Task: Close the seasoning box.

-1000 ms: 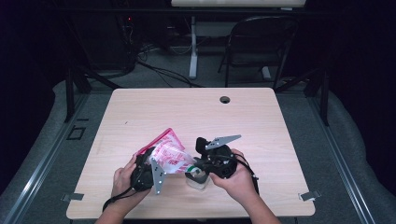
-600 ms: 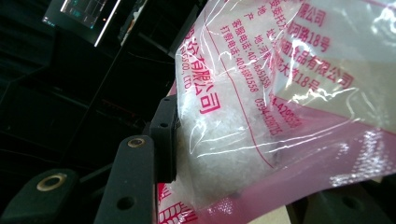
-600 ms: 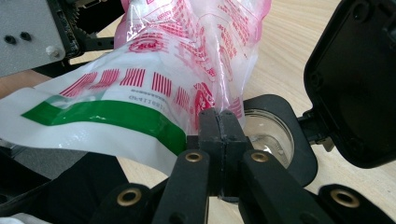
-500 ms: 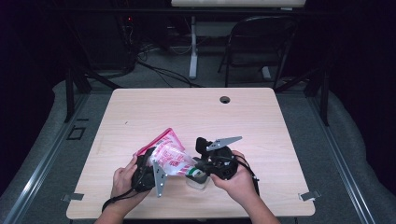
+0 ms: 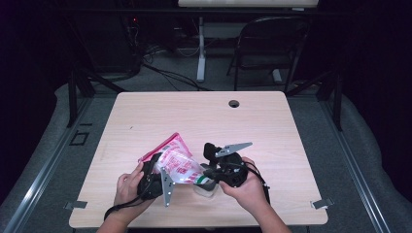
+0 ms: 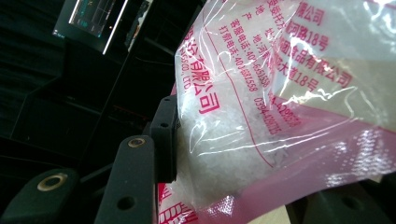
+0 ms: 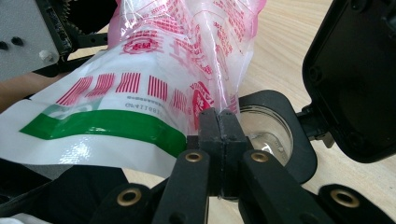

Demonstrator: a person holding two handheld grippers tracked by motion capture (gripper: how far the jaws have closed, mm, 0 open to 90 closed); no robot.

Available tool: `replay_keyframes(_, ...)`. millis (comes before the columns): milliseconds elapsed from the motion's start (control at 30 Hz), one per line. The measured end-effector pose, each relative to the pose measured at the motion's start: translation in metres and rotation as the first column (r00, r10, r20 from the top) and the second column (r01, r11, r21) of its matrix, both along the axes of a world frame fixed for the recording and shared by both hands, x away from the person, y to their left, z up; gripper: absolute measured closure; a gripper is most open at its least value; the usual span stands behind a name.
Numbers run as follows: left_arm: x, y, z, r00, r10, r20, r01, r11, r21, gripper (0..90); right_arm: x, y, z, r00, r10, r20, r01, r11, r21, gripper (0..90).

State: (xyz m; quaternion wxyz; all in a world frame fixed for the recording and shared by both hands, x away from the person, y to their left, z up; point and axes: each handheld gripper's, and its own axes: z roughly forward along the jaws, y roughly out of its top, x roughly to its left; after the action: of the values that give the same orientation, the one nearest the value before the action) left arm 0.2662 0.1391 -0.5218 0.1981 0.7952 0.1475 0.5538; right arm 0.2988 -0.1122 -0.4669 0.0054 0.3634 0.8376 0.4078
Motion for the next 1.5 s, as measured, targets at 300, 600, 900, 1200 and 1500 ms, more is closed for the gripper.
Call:
replay_keyframes(300, -0.0009, -0.0013, 0.0015, 0.9999, -0.001, 0.011, 0.001, 0.9999, 0.017, 60.1, -0.0004, -0.0013, 0.0001, 1.0, -0.006, 0.002, 0.006, 1.0, 0.003, 90.0)
replay_keyframes(600, -0.001, -0.0028, 0.0031, 0.9994, -0.007, 0.032, 0.006, 0.9991, 0.043, 60.2, -0.0003, -0.0028, 0.0, 0.9999, -0.012, 0.004, 0.012, 1.0, 0.012, 90.0)
replay_keyframes(900, -0.0016, -0.0041, 0.0055, 0.9992, -0.009, 0.039, 0.005, 0.9968, 0.08, 60.3, 0.0, -0.0036, 0.0001, 0.9999, -0.011, 0.0, 0.011, 1.0, 0.013, 90.0)
replay_keyframes(1200, -0.0023, -0.0068, 0.0073, 0.9986, -0.009, 0.052, 0.004, 0.9943, 0.106, 60.3, 0.0005, -0.005, -0.0014, 0.9999, -0.015, -0.005, 0.015, 1.0, 0.011, 90.0)
replay_keyframes(1500, -0.003, -0.0082, 0.008, 0.9978, -0.012, 0.065, 0.003, 0.9918, 0.128, 60.4, 0.001, -0.0058, -0.0038, 0.9998, -0.015, -0.011, 0.016, 1.0, 0.009, 90.0)
